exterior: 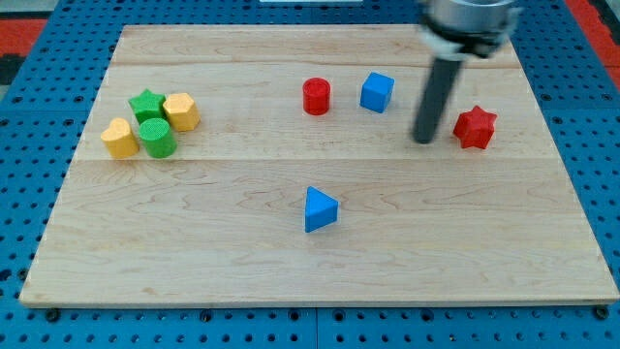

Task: Place the blue cube left to the red star

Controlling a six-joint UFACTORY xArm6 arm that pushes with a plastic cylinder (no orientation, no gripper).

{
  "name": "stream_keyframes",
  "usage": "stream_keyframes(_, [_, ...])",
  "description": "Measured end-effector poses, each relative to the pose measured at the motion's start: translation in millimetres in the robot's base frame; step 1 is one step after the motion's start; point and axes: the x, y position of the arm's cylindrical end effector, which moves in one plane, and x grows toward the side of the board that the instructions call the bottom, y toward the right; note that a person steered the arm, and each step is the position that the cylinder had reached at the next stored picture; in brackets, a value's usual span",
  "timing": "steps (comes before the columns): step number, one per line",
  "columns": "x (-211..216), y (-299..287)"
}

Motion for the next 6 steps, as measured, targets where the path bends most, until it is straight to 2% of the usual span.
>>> stream_keyframes(1, [-65.7,74.5])
stream_keyframes(2, [-109.1,43.7])
stream_keyframes(3, [-117.5,-31.3])
stream_keyframes(4, [-85.5,-12.5])
stream_keyframes(5, [-36.7,60.5])
stream_keyframes(6, [-57.6,46.8])
